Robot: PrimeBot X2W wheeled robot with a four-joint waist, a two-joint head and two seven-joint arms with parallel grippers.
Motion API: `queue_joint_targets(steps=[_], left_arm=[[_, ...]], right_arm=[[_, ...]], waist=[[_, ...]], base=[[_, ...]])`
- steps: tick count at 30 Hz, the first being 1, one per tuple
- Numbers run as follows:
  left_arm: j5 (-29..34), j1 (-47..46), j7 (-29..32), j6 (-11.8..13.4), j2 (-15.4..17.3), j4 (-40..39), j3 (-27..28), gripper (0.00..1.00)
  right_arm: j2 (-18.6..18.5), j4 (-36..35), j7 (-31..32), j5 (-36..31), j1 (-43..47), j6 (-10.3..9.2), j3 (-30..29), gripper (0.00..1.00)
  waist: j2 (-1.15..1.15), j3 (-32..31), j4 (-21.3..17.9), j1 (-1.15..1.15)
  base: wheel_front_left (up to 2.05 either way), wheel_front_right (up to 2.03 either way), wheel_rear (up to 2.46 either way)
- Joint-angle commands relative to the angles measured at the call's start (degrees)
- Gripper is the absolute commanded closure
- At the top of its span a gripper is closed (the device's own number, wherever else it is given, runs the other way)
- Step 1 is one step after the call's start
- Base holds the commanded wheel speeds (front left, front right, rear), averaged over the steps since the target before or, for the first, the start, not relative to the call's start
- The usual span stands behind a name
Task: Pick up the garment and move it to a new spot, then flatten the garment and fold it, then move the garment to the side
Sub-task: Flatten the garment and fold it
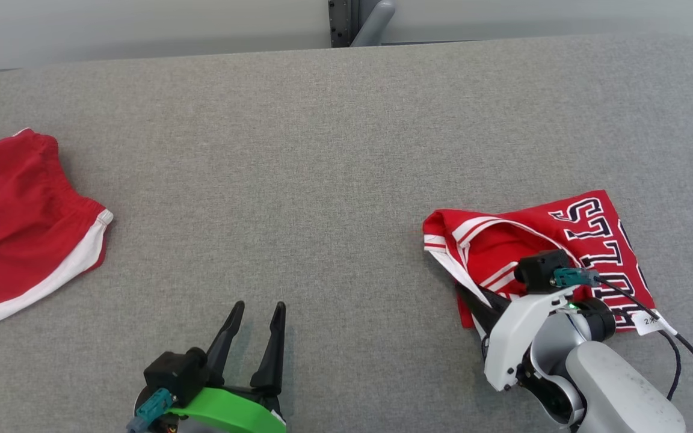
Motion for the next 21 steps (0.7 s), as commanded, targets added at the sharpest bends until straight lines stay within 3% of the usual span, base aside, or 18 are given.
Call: queue_joint_targets(steps=[1,2,5,11,16,20,21], left_arm=[[-0.5,-0.2,-0.1,-0.2,0.1,0.4,0.1,0.0],[-0.5,0.1,-0.2,-0.2,0.1,0.5,0.2,0.0],[-0.7,0.7,-0.1,-0.2,0.1,0.9,0.7,0.0],[-0.3,2.0,-0.2,-0.2,0.1,1.0,2.3,0.0],[-0.9,3.0,-0.1,0.2,0.1,-0.1,3.6,0.0],[-1.3,2.8,-0.1,0.2,0.1,-0.2,3.0,0.0],[-1.4,2.7,-0.1,0.3,0.1,-0.2,2.7,0.0]], right_arm=[[0.5,1.6,-0.6,-1.5,-1.1,0.01,0.4,0.71],[0.7,1.9,-1.0,-2.4,-1.5,0.01,0.5,0.0],[0.7,0.7,-2.7,-3.8,-1.6,0.0,0.1,0.0],[-1.5,-10.1,-4.3,-2.7,2.1,-0.02,-1.4,0.0],[-3.6,-21.3,-5.5,-4.2,7.4,-0.01,-12.5,0.0],[-3.1,-21.5,-9.7,-9.9,9.6,0.02,-24.0,0.0],[-3.1,-20.4,-11.0,-11.6,9.7,0.02,-25.5,0.08]], waist=[[0.29,-0.1,0.2,0.0],[0.29,-0.1,0.1,0.0],[0.29,-0.2,-0.1,0.0],[0.29,-1.2,-1.4,0.0],[0.29,-1.8,-2.8,0.0],[0.29,-1.8,-3.1,0.0],[0.29,-1.8,-3.0,0.0]], base=[[0.0,0.0,0.0],[0.0,0.0,0.0],[0.0,0.0,0.0],[0.0,0.0,0.0],[0.0,0.0,0.0],[0.0,0.0,0.0],[0.0,0.0,0.0]])
